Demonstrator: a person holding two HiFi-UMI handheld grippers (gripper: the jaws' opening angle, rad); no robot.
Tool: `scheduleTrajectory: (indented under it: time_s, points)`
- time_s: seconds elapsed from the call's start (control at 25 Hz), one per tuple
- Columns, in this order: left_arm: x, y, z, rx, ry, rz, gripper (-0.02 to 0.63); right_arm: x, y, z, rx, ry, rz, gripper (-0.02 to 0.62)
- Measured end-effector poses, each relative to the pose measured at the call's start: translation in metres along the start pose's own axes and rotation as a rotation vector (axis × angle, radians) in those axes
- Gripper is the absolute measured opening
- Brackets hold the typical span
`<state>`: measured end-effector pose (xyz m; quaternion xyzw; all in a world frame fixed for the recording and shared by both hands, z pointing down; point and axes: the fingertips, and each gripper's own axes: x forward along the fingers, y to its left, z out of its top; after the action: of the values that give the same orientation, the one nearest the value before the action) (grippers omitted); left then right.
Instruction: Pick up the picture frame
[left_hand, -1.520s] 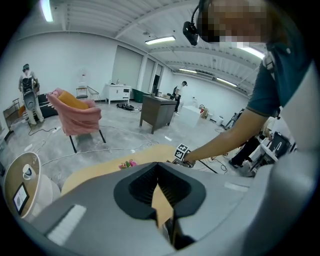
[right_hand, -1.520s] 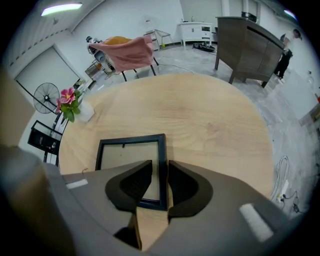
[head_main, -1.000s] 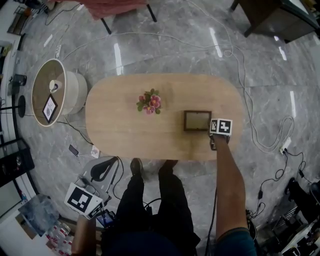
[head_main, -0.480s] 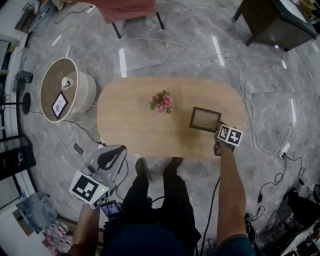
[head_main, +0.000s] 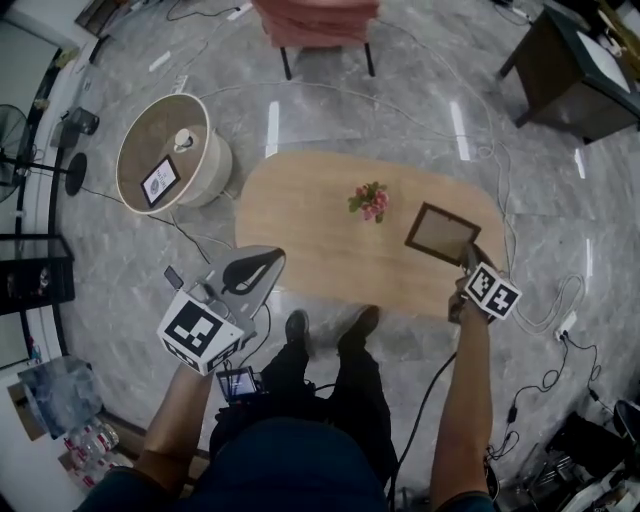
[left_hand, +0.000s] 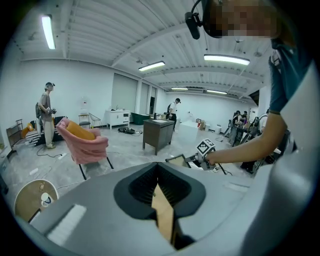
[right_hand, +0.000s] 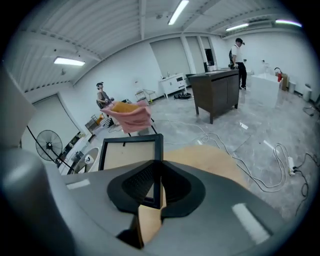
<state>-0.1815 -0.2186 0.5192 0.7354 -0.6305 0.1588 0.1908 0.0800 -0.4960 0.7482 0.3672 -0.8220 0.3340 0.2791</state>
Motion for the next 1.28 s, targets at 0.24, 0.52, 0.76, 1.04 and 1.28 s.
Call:
scheduleTrajectory:
  time_s: [0.24,0.52,0.76,1.04,1.28]
  points:
    - [-0.043,0.008,0.026,0.033,-0.059,-0.001,-0.003,-0.088,0.071,0.055,-0.018,-0.162,0.031,0.055]
    - [-0.094,0.013,0.054,0.067,-0.147,-0.012,-0.003,-0.196,0.15,0.092,-0.065,-0.321,0.054,0.055]
    - [-0.133,0.017,0.072,0.068,-0.218,-0.021,-0.002,-0.278,0.213,0.118,-0.128,-0.444,0.086,0.055]
    - [-0.167,0.027,0.081,0.078,-0.267,-0.043,-0.003,-0.358,0.269,0.135,-0.182,-0.589,0.078,0.055]
    - [-0.18,0.03,0.086,0.108,-0.296,-0.081,-0.003,-0.407,0.309,0.134,-0.235,-0.683,0.067,0.055]
